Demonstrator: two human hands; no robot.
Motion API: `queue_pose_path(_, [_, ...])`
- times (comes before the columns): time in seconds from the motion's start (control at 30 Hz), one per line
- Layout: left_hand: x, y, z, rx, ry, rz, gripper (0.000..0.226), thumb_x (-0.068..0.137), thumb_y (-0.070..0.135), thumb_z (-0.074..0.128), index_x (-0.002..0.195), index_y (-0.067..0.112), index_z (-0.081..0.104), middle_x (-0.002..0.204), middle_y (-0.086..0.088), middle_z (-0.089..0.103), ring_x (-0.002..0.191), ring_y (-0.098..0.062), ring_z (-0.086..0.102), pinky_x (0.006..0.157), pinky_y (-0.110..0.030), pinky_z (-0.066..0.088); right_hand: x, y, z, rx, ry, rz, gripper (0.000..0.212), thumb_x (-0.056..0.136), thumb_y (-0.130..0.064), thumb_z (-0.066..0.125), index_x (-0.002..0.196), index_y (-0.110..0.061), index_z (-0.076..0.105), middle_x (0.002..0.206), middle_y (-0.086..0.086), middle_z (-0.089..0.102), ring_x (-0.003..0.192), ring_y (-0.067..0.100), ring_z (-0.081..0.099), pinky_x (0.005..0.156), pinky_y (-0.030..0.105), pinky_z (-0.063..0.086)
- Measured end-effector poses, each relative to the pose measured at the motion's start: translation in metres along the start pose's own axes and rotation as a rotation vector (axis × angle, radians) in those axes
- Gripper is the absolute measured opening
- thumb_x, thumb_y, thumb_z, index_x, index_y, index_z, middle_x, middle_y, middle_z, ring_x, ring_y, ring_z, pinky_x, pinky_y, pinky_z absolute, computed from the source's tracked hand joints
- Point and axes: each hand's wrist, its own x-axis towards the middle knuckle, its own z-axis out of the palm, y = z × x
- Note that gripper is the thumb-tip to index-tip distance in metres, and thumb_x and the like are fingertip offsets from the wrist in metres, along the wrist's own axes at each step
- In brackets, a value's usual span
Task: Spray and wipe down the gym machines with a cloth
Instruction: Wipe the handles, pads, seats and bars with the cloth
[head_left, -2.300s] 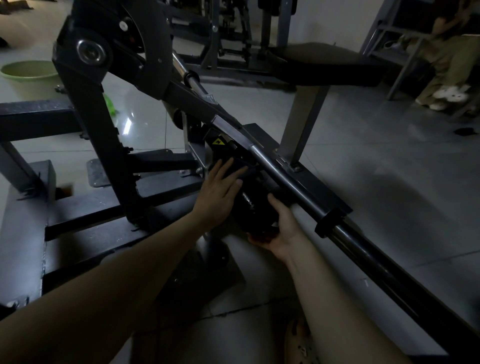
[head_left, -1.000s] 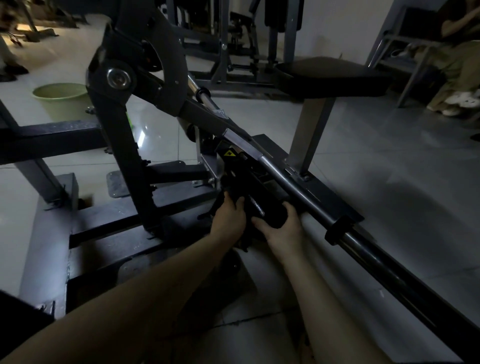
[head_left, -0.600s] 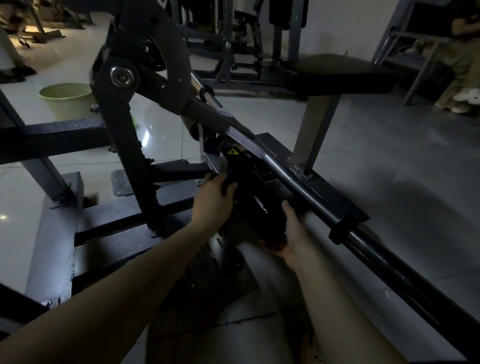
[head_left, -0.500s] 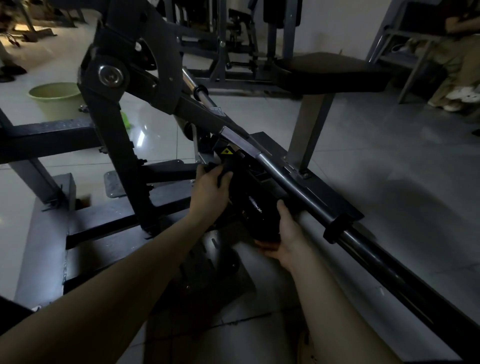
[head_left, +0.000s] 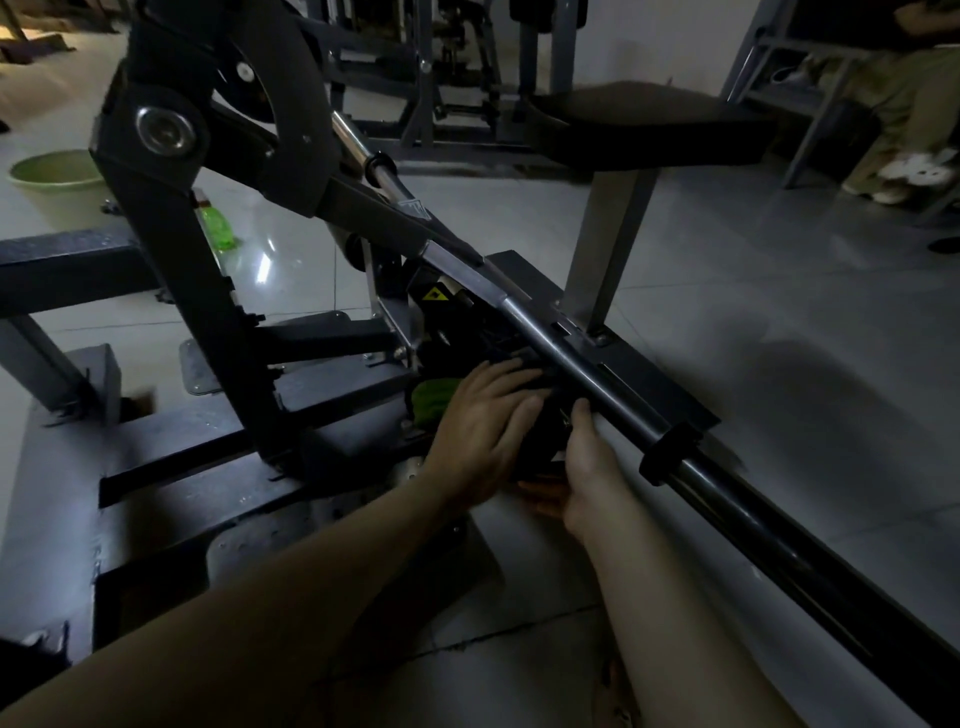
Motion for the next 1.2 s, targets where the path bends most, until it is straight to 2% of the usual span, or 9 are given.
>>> queue_pose_path(0.13, [-0.029,-0.004,0.013,0.103,0.060,0.142,0.045,0.107,0.036,0.033,0.145,0.022,0.054,0.159,-0.001,0.042,0.154,-0.014,0.024,0.128,-0.040,0.011,0.004,0.002,-0.006,0.171,-0.036,0.042,0.062,0.101,-0.071,0.030,0.142,-0.031,0.052,0.124,0.020,0.064,0.110,0.043,0.063,0.099,0.059,0.052])
queue_pose_path(0.23, [-0.028,-0.020,0.012,0.224,0.034,0.139,0.053,0.107,0.043,0.029,0.156,0.025,0.038,0.166,-0.003,0.029,0.157,-0.016,0.012,0.128,-0.042,0.009,0.007,0.004,-0.010,0.219,-0.066,0.020,0.064,0.100,-0.072,0.029,0.148,-0.032,0.047,0.123,0.019,0.063,0.113,0.043,0.061,0.103,0.064,0.048])
queue_pose_path(0.37, [-0.003,-0.041,-0.001,0.215,0.041,-0.117,0.063,0.104,0.057,0.027,0.161,0.029,0.023,0.170,0.002,0.016,0.157,-0.011,0.000,0.128,-0.046,0.006,0.002,0.006,-0.008,0.137,-0.085,-0.003,0.071,0.099,-0.074,0.029,0.153,-0.031,0.039,0.130,0.016,0.061,0.108,0.039,0.062,0.092,0.058,0.052])
queue_pose_path(0.47, [0.014,-0.056,-0.008,0.116,0.077,-0.287,0.067,0.102,0.063,0.027,0.162,0.033,0.018,0.171,0.010,0.006,0.155,-0.006,-0.004,0.126,-0.042,0.003,-0.002,0.006,-0.006,0.056,-0.106,-0.022,0.069,0.099,-0.072,0.031,0.154,-0.030,0.039,0.137,0.016,0.059,0.109,0.037,0.062,0.101,0.061,0.049])
queue_pose_path(0.63, [0.012,-0.046,0.003,-0.118,0.148,-0.447,0.072,0.100,0.067,0.028,0.162,0.036,0.009,0.170,0.017,-0.003,0.155,-0.007,-0.009,0.127,-0.053,0.007,-0.006,0.004,-0.004,-0.031,-0.106,-0.067,0.066,0.101,-0.069,0.032,0.151,-0.027,0.042,0.121,0.010,0.063,0.101,0.032,0.063,0.099,0.056,0.050])
queue_pose_path(0.73, [-0.013,-0.029,0.014,-0.077,0.126,-0.362,0.073,0.101,0.060,0.031,0.163,0.032,0.005,0.170,0.013,-0.008,0.156,-0.008,-0.010,0.128,-0.047,0.003,-0.006,0.002,-0.005,-0.050,-0.098,-0.080,0.068,0.100,-0.070,0.034,0.151,-0.026,0.044,0.135,0.014,0.062,0.115,0.037,0.062,0.090,0.049,0.051])
queue_pose_path(0.83, [-0.043,-0.014,0.018,0.076,0.054,-0.126,0.070,0.103,0.053,0.031,0.163,0.024,0.010,0.171,0.006,-0.004,0.157,-0.009,-0.009,0.127,-0.033,-0.005,-0.003,0.004,-0.007,0.003,-0.086,-0.088,0.072,0.098,-0.073,0.035,0.150,-0.026,0.047,0.135,0.015,0.063,0.119,0.038,0.062,0.101,0.053,0.051])
queue_pose_path(1.0, [-0.050,-0.027,0.000,0.373,-0.072,0.187,0.068,0.106,0.055,0.024,0.162,0.018,0.017,0.171,-0.005,0.008,0.158,-0.016,-0.001,0.128,-0.036,-0.001,0.001,0.008,-0.009,0.055,-0.117,-0.090,0.072,0.097,-0.076,0.032,0.151,-0.030,0.046,0.135,0.014,0.063,0.119,0.037,0.062,0.105,0.060,0.047])
queue_pose_path(1.2, [-0.008,-0.060,-0.007,0.219,0.016,-0.259,0.071,0.102,0.061,0.017,0.163,0.030,-0.002,0.170,0.001,-0.012,0.157,-0.020,-0.006,0.128,-0.050,0.009,-0.007,0.010,-0.012,-0.052,-0.151,-0.099,0.055,0.098,-0.067,0.046,0.137,-0.029,0.055,0.129,0.010,0.067,0.116,0.036,0.064,0.102,0.056,0.050])
